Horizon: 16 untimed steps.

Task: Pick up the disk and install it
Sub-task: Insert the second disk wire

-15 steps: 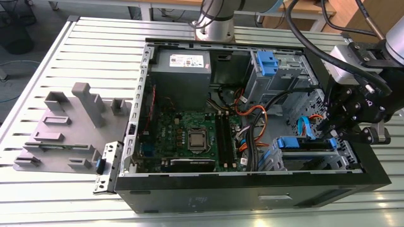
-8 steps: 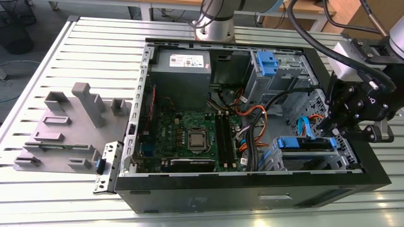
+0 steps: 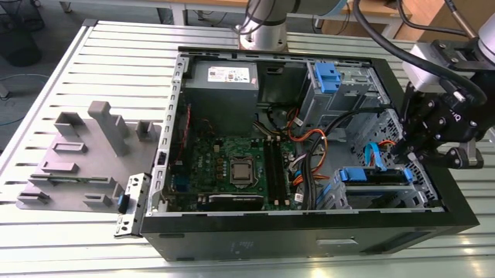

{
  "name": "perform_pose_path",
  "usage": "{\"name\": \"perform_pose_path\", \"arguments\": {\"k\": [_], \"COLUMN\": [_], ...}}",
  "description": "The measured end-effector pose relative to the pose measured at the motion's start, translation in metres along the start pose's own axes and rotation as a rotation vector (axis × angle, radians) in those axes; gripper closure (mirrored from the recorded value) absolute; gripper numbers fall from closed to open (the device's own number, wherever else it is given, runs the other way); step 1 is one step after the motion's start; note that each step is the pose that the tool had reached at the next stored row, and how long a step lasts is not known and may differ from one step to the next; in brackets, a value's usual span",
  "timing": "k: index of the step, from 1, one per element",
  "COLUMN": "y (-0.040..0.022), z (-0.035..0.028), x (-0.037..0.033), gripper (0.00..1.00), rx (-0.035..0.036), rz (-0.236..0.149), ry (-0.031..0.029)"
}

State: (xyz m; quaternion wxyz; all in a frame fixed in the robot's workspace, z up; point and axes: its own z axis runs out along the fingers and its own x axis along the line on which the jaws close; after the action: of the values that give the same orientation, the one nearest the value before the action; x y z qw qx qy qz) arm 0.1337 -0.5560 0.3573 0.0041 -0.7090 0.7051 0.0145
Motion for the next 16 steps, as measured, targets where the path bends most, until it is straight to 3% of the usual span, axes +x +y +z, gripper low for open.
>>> {"name": "perform_pose_path", "arguments": {"k": [10,16], "y": [-0.0003,-0.0003], "z": [0.0068,0.0070], "x": [-0.0175,-0.0183], "gripper": [0.76,0.76], "rx": [0.0003,0.0002], "rz": [0.000,0.000], "ry": [-0.0013,-0.0014]}}
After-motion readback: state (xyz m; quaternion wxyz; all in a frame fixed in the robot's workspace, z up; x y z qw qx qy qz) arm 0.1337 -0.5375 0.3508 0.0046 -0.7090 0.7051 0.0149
